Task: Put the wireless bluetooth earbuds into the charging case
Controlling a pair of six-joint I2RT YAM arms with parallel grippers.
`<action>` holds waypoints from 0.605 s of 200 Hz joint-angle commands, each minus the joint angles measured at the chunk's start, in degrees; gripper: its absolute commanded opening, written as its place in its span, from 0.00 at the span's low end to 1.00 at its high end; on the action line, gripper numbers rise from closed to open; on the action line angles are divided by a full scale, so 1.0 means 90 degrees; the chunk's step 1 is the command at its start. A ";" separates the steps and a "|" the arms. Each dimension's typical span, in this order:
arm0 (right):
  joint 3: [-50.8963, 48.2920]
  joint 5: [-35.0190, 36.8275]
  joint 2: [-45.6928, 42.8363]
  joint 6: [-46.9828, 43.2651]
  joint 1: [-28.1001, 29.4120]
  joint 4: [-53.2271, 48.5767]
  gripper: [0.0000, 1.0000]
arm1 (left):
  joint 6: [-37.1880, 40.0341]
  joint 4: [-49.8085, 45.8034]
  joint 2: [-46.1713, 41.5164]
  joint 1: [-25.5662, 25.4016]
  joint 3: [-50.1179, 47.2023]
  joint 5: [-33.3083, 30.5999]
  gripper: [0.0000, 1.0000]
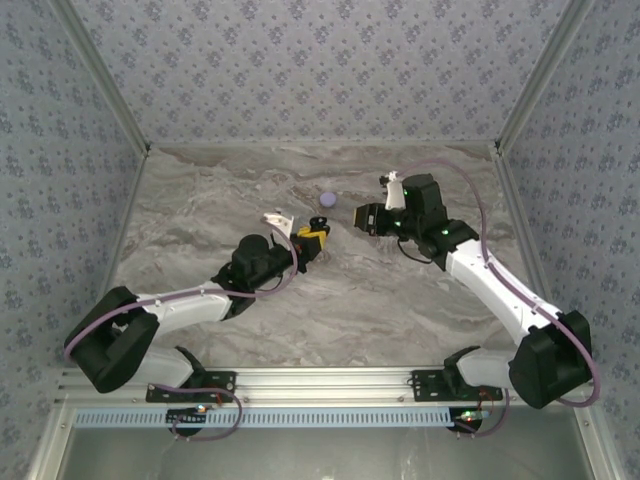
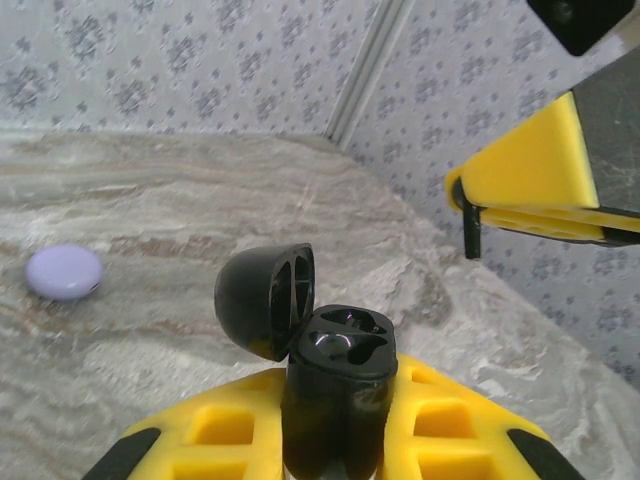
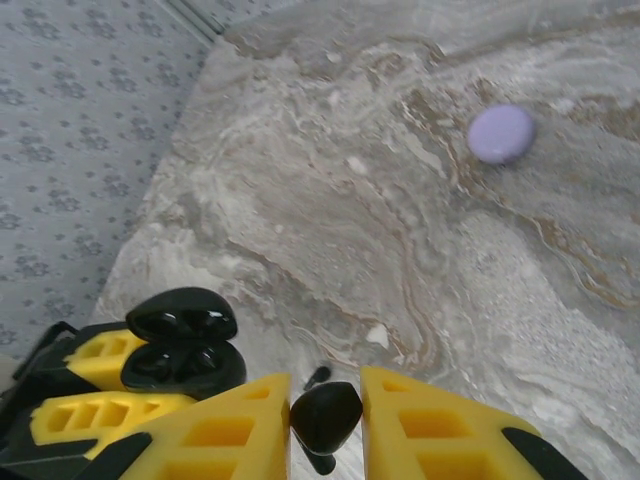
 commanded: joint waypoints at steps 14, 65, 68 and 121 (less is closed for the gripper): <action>0.0512 -0.0245 -0.0206 -0.0209 0.0199 0.0150 0.23 | -0.0085 0.0661 0.0027 -0.0058 0.0231 0.0505 0.18; 0.0789 -0.0278 -0.0295 -0.0318 0.0551 0.0331 0.24 | -0.0175 0.0882 0.0028 -0.0102 0.0448 0.0751 0.18; 0.0795 -0.0268 -0.0296 -0.0318 0.0561 0.0342 0.24 | -0.0193 0.0906 0.0028 -0.0105 0.0453 0.0760 0.18; 0.0915 -0.0263 -0.0324 -0.0320 0.0747 0.0416 0.24 | -0.0386 0.1171 -0.0022 -0.0110 0.0585 0.0781 0.18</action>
